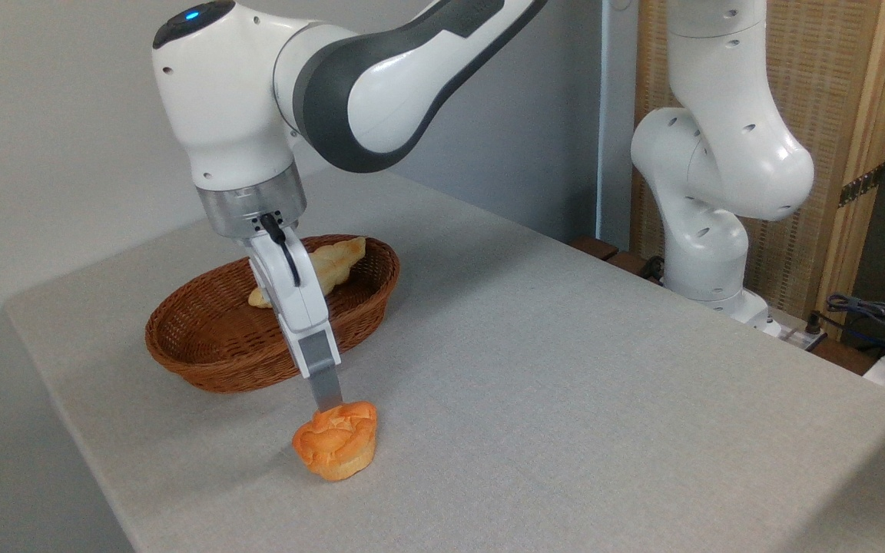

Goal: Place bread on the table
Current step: 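Open the gripper to release the roll and raise the arm away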

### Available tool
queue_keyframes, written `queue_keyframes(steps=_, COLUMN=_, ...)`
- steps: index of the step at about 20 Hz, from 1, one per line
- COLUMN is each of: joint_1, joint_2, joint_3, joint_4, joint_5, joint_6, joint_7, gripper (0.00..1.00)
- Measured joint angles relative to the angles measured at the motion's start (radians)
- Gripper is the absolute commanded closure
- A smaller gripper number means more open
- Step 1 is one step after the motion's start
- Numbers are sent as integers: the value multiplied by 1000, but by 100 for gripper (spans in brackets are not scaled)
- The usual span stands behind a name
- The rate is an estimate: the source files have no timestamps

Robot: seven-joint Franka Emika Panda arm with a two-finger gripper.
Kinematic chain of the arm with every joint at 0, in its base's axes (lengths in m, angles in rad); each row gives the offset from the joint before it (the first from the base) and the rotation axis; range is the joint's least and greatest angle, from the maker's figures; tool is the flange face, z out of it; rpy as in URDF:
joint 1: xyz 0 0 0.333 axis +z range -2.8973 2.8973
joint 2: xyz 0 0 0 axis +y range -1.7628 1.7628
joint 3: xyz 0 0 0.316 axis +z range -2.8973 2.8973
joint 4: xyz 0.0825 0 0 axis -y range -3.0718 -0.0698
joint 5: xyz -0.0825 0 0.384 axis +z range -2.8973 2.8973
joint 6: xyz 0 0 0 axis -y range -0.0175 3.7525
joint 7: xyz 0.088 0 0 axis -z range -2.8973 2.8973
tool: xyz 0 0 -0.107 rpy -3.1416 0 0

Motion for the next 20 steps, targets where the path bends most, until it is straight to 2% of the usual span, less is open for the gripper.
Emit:
queue_keyframes(steps=3, joint_1=7, joint_2=-28, joint_3=6, joint_4=30, joint_5=-26, joint_6=-23, joint_7=-23, gripper=0)
queue_keyframes(steps=5, joint_1=38, joint_2=-69, joint_3=1, joint_4=74, joint_5=-73, joint_6=-101, joint_7=-67, gripper=0)
queue_keyframes(steps=7, joint_1=74, joint_2=-102, joint_3=-22, joint_4=113, joint_5=-93, joint_6=-179, joint_7=-103, gripper=0)
queue_keyframes(steps=8, joint_1=94, joint_2=-121, joint_3=-37, joint_4=138, joint_5=-97, joint_6=-235, joint_7=-129, gripper=0)
queue_keyframes(steps=11, joint_1=112, joint_2=-145, joint_3=-48, joint_4=189, joint_5=-98, joint_6=-326, joint_7=-167, gripper=0)
queue_keyframes(steps=20, joint_1=127, joint_2=-130, joint_3=-29, joint_4=208, joint_5=-98, joint_6=-326, joint_7=-169, gripper=0)
